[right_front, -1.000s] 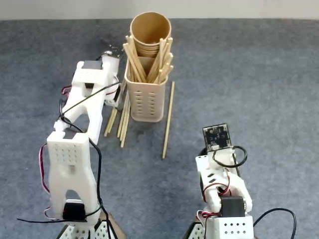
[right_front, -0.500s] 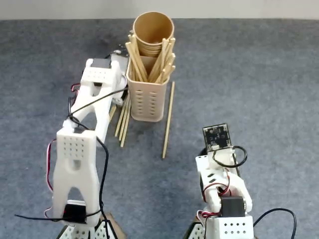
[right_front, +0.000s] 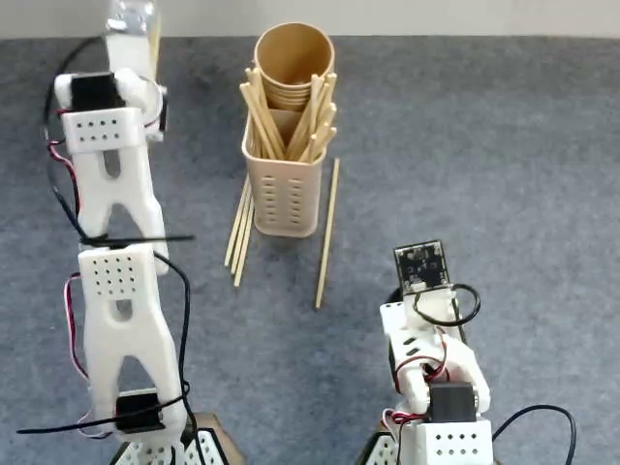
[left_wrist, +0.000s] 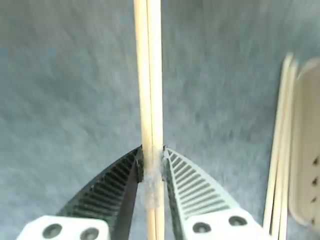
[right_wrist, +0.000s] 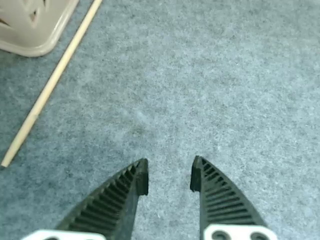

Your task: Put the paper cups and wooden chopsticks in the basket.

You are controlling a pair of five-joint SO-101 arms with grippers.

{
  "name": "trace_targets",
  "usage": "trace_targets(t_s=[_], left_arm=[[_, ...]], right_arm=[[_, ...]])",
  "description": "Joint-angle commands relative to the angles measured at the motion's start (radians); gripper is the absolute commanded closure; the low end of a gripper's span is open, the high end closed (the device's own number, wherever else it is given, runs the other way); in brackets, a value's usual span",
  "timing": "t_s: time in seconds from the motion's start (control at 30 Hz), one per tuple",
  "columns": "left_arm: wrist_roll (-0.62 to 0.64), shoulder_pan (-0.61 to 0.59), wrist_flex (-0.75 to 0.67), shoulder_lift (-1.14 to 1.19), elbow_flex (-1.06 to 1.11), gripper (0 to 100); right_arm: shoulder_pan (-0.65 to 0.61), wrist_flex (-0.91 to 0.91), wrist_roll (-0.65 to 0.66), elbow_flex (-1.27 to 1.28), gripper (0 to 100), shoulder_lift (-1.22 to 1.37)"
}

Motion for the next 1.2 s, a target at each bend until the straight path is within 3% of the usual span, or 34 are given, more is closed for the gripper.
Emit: trace_targets(t_s=[0.0,0.1,0.2,0.33,0.43,0.57,0.83,0.97,1.17], left_arm=[[0.041,-0.005,0.009,-0.17,-0.068,100],[0.055,-0.002,0.009,-0.369,0.102,100],[0.054,0.025,0.008,-0.627,0.421,100],[0.043,0.13,0.0,-1.012,0.921,100],[0.017,0.255,-0.005,-1.277,1.175,100],[0.015,0.361,-0.264,-1.498,1.348,100],[0.015,0.493,-0.893,-1.44,1.504,100],[0.011,0.541,-1.06,-1.394,1.527,100],[0.015,0.542,-1.188,-1.345,1.629,100]], right_arm=[[-0.012,-0.022,-0.002,0.018,85.0,-0.012],[-0.012,-0.024,-0.002,0.018,85.0,-0.012],[-0.033,-0.024,-0.002,0.018,85.0,-0.012],[-0.054,-0.022,0.026,0.018,85.0,-0.012],[-0.054,-0.021,0.028,0.018,85.0,-0.012],[-0.054,-0.021,0.028,0.018,85.0,-0.012],[-0.054,-0.021,0.028,0.018,85.0,-0.012],[-0.054,-0.021,0.029,0.019,85.0,-0.012],[-0.054,-0.021,0.031,0.019,85.0,-0.012]])
